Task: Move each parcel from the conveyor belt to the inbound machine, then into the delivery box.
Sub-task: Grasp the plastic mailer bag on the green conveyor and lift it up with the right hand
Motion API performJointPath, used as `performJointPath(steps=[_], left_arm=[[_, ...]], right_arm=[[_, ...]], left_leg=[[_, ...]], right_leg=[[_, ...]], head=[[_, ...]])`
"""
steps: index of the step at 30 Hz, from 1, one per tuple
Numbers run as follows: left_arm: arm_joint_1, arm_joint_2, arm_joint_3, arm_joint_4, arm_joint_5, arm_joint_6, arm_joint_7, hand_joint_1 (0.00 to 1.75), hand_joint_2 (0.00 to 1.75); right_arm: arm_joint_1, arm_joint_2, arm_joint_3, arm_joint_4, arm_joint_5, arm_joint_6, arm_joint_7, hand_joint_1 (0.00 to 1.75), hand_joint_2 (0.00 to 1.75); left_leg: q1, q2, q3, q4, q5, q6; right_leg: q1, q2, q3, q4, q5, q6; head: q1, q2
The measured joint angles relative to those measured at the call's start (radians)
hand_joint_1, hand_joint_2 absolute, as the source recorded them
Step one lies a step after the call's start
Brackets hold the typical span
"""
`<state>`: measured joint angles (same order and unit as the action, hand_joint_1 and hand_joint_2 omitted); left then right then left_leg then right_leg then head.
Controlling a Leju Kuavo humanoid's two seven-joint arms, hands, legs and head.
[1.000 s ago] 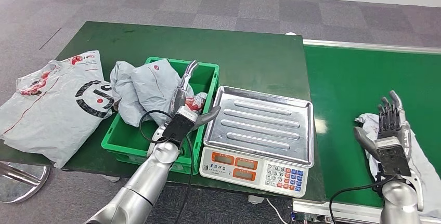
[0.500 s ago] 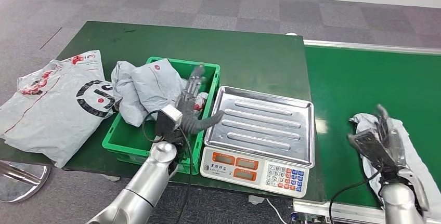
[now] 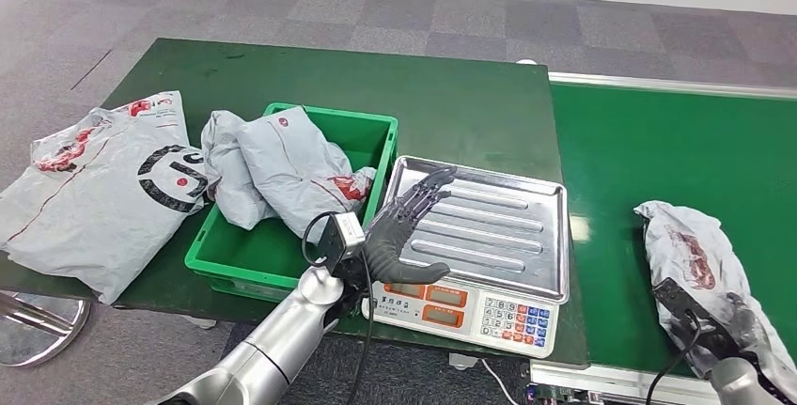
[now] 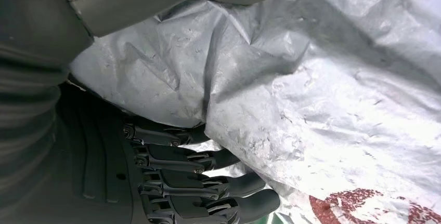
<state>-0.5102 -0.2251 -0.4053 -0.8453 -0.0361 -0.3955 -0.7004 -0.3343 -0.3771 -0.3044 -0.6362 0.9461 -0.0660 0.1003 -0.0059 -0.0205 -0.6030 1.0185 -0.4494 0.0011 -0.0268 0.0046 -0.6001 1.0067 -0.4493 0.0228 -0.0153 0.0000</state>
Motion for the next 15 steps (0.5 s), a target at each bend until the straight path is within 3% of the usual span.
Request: performJointPath(steps=[15], left_arm=[[-0.001, 0.000, -0.007, 0.011, -0.001, 0.004, 0.000, 0.00, 1.75]], right_arm=[[-0.022, -0.006, 0.000, 0.035, 0.000, 0.000, 0.000, 0.00, 1.75]], left_leg=[[0.000, -0.001, 0.000, 0.002, 0.000, 0.001]], right_leg=[[0.000, -0.001, 0.002, 0.000, 0.000, 0.001]], head=[[0.000, 0.000]])
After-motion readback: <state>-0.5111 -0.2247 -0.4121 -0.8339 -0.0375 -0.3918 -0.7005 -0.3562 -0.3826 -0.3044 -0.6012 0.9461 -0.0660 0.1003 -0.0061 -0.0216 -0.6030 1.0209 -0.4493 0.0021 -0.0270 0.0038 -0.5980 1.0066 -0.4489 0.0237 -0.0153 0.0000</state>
